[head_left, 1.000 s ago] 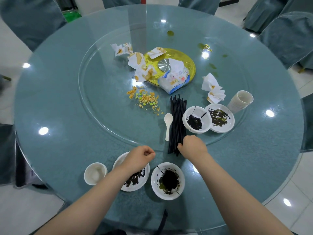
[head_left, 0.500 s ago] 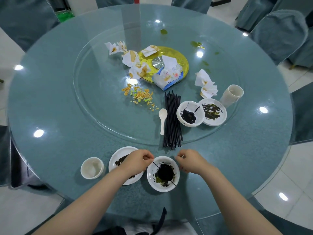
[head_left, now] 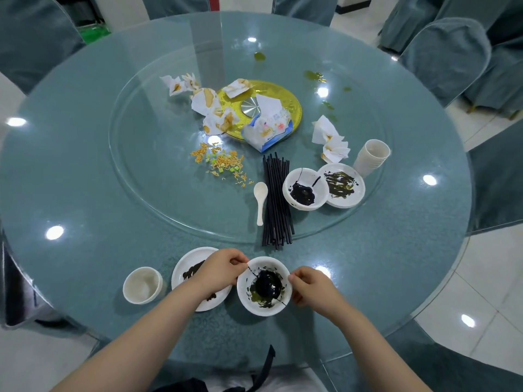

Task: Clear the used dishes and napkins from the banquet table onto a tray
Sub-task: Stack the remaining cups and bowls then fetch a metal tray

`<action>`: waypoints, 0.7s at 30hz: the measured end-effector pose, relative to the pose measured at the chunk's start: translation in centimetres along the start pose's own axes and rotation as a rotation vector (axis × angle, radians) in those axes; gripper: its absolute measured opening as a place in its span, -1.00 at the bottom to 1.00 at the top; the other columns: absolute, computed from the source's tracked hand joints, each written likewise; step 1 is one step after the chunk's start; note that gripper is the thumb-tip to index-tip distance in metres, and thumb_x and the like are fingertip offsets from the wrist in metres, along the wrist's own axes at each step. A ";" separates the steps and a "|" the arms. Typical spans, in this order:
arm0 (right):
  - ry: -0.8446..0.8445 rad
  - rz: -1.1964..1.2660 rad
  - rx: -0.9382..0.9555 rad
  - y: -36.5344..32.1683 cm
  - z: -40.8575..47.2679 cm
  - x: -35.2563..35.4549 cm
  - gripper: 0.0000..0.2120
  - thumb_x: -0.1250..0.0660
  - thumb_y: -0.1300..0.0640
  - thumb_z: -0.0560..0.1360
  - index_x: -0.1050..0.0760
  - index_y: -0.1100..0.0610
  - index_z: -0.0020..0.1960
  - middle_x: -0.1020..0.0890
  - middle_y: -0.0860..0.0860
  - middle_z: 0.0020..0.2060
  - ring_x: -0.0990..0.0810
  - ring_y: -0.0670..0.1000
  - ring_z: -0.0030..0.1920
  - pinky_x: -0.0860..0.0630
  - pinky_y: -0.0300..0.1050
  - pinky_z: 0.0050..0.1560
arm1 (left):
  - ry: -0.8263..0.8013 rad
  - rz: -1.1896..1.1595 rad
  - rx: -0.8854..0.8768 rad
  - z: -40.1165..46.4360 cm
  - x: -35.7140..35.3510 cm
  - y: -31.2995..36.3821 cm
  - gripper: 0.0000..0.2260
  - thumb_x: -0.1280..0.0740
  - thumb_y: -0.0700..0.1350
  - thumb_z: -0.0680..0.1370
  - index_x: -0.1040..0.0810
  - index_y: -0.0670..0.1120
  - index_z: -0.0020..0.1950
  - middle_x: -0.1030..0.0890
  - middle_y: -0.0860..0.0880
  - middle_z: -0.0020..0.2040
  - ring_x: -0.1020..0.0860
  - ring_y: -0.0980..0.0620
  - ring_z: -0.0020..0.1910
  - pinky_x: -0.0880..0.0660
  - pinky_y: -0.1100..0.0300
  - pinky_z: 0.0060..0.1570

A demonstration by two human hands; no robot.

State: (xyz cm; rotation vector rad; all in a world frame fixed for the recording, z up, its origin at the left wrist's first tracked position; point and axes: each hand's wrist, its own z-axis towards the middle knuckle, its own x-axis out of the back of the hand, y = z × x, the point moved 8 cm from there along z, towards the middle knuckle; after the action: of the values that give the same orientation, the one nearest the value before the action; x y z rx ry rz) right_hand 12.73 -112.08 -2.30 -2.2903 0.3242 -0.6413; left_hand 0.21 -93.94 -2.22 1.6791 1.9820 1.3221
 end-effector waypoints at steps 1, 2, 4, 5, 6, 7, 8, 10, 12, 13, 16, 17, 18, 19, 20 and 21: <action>0.022 0.011 0.013 -0.2 0.0 0.3 -0.84 -0.27 0.13 0.58 -0.53 0.21 -0.10 -0.65 0.07 -0.34 -0.60 -0.02 -0.38 -0.60 -0.08 -0.25 | 0.001 -0.021 -0.004 0.1 0.1 0.3 -0.91 -0.33 -0.22 0.55 -0.63 -0.11 -0.04 -0.67 -0.05 -0.20 -0.61 0.16 -0.34 -0.55 0.30 -0.31; 0.048 0.010 0.024 -0.5 0.0 0.7 -0.83 -0.27 0.13 0.58 -0.53 0.20 -0.12 -0.64 0.06 -0.36 -0.59 -0.04 -0.40 -0.59 -0.10 -0.27 | -0.002 -0.051 -0.009 0.2 0.1 0.7 -0.89 -0.32 -0.23 0.55 -0.64 -0.12 -0.03 -0.67 -0.07 -0.18 -0.61 0.14 -0.30 -0.55 0.30 -0.29; 0.112 -0.015 0.054 -1.2 0.3 1.7 -0.81 -0.27 0.10 0.58 -0.52 0.17 -0.14 -0.63 0.02 -0.41 -0.55 -0.07 -0.45 -0.54 -0.18 -0.33 | -0.012 -0.119 -0.022 0.5 0.1 1.7 -0.88 -0.31 -0.25 0.56 -0.64 -0.13 0.00 -0.68 -0.08 -0.15 -0.62 0.09 -0.22 -0.56 0.28 -0.23; 0.147 -0.042 0.070 -1.5 0.5 2.3 -0.80 -0.27 0.07 0.58 -0.52 0.15 -0.16 -0.62 0.01 -0.43 -0.54 -0.09 -0.47 -0.51 -0.21 -0.36 | -0.016 -0.153 -0.030 0.7 0.2 2.3 -0.87 -0.31 -0.26 0.56 -0.64 -0.13 0.02 -0.68 -0.08 -0.15 -0.62 0.09 -0.20 -0.56 0.28 -0.22; 0.187 -0.072 0.085 -1.9 0.6 2.9 -0.78 -0.26 0.04 0.58 -0.52 0.14 -0.18 -0.61 0.01 -0.44 -0.53 -0.10 -0.49 -0.50 -0.22 -0.38 | -0.018 -0.190 -0.040 0.8 0.3 3.0 -0.86 -0.31 -0.27 0.57 -0.64 -0.14 0.04 -0.68 -0.07 -0.14 -0.62 0.10 -0.20 -0.54 0.30 -0.23; 0.228 -0.088 0.096 -2.4 0.8 3.6 -0.76 -0.26 0.01 0.57 -0.52 0.13 -0.18 -0.61 0.01 -0.44 -0.52 -0.10 -0.49 -0.50 -0.20 -0.38 | -0.018 -0.221 -0.055 1.0 0.4 3.8 -0.85 -0.31 -0.28 0.57 -0.64 -0.14 0.06 -0.68 -0.05 -0.13 -0.62 0.14 -0.21 -0.52 0.34 -0.25; 0.267 -0.076 0.102 -2.8 0.9 4.3 -0.74 -0.26 -0.01 0.57 -0.52 0.13 -0.19 -0.61 0.02 -0.43 -0.53 -0.10 -0.49 -0.51 -0.16 -0.40 | -0.019 -0.246 -0.074 1.2 0.5 4.6 -0.83 -0.31 -0.29 0.56 -0.63 -0.14 0.08 -0.68 -0.05 -0.12 -0.61 0.17 -0.22 -0.50 0.37 -0.27; 0.332 -0.021 0.110 -3.7 1.0 5.5 -0.72 -0.25 -0.04 0.57 -0.52 0.13 -0.18 -0.62 0.04 -0.40 -0.53 -0.13 -0.51 -0.47 -0.19 -0.47 | -0.015 -0.275 -0.121 1.7 0.8 6.3 -0.80 -0.32 -0.32 0.55 -0.62 -0.13 0.13 -0.68 -0.05 -0.04 -0.63 0.15 -0.15 -0.51 0.38 -0.23; 0.393 -0.011 0.117 -4.8 1.3 6.9 -0.71 -0.24 -0.07 0.58 -0.52 0.12 -0.17 -0.62 0.02 -0.37 -0.54 -0.16 -0.52 -0.41 -0.28 -0.50 | 0.006 -0.280 -0.173 2.3 1.2 7.9 -0.77 -0.34 -0.33 0.53 -0.61 -0.11 0.15 -0.68 -0.05 0.01 -0.64 0.04 -0.02 -0.56 0.30 -0.09; 0.425 -0.015 0.125 -5.3 1.6 7.5 -0.69 -0.23 -0.10 0.57 -0.52 0.11 -0.18 -0.63 0.00 -0.37 -0.57 -0.15 -0.48 -0.45 -0.25 -0.46 | 0.024 -0.256 -0.198 2.5 1.4 8.7 -0.76 -0.34 -0.33 0.53 -0.61 -0.09 0.14 -0.67 -0.03 0.01 -0.64 0.02 0.00 -0.57 0.27 -0.04; 0.500 0.005 0.151 -6.6 2.6 9.4 -0.64 -0.22 -0.17 0.55 -0.50 0.09 -0.23 -0.62 0.01 -0.40 -0.62 0.01 -0.37 -0.57 -0.02 -0.29 | 0.088 -0.172 -0.262 3.4 2.0 11.4 -0.75 -0.35 -0.30 0.51 -0.60 -0.04 0.13 -0.65 0.02 0.00 -0.60 0.07 -0.05 -0.55 0.28 -0.02; 0.513 0.027 0.158 -7.1 2.9 9.9 -0.63 -0.22 -0.18 0.55 -0.50 0.08 -0.23 -0.62 0.01 -0.40 -0.61 0.01 -0.38 -0.57 0.01 -0.28 | 0.106 -0.168 -0.275 3.7 2.1 12.2 -0.74 -0.36 -0.30 0.51 -0.60 -0.05 0.15 -0.65 0.02 0.00 -0.58 0.08 -0.07 -0.54 0.32 -0.07; 0.524 0.058 0.164 -7.5 3.2 10.4 -0.64 -0.21 -0.18 0.55 -0.49 0.08 -0.23 -0.62 0.01 -0.39 -0.59 0.01 -0.40 -0.57 0.03 -0.27 | 0.120 -0.170 -0.284 4.1 2.3 13.1 -0.74 -0.36 -0.29 0.52 -0.60 -0.06 0.17 -0.64 0.02 0.01 -0.57 0.09 -0.07 -0.53 0.35 -0.12; 0.533 0.092 0.172 -8.0 3.3 10.9 -0.64 -0.21 -0.18 0.55 -0.49 0.08 -0.21 -0.62 0.02 -0.37 -0.59 0.00 -0.40 -0.58 0.04 -0.25 | 0.135 -0.168 -0.294 4.5 2.4 14.0 -0.74 -0.36 -0.27 0.52 -0.58 -0.06 0.19 -0.63 0.02 0.03 -0.56 0.11 -0.07 -0.52 0.38 -0.15; 0.541 0.122 0.183 -8.5 3.5 11.3 -0.66 -0.21 -0.17 0.55 -0.49 0.07 -0.20 -0.62 0.02 -0.35 -0.59 -0.01 -0.39 -0.59 0.06 -0.23 | 0.151 -0.161 -0.305 4.9 2.6 14.8 -0.73 -0.36 -0.25 0.54 -0.56 -0.06 0.21 -0.62 0.04 0.05 -0.55 0.14 -0.06 -0.49 0.41 -0.15; 0.545 0.143 0.195 -8.9 3.8 11.8 -0.69 -0.21 -0.15 0.56 -0.50 0.06 -0.17 -0.63 0.02 -0.33 -0.59 -0.02 -0.37 -0.60 0.08 -0.20 | 0.165 -0.152 -0.318 5.3 2.7 15.6 -0.72 -0.35 -0.23 0.55 -0.54 -0.05 0.25 -0.60 0.05 0.08 -0.54 0.16 -0.02 -0.46 0.42 -0.11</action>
State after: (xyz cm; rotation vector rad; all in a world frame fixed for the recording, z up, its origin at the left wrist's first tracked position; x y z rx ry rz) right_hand 25.09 -108.34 5.77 -1.8572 0.6442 -1.1640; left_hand 13.34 -89.98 7.30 1.2884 1.8203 1.6592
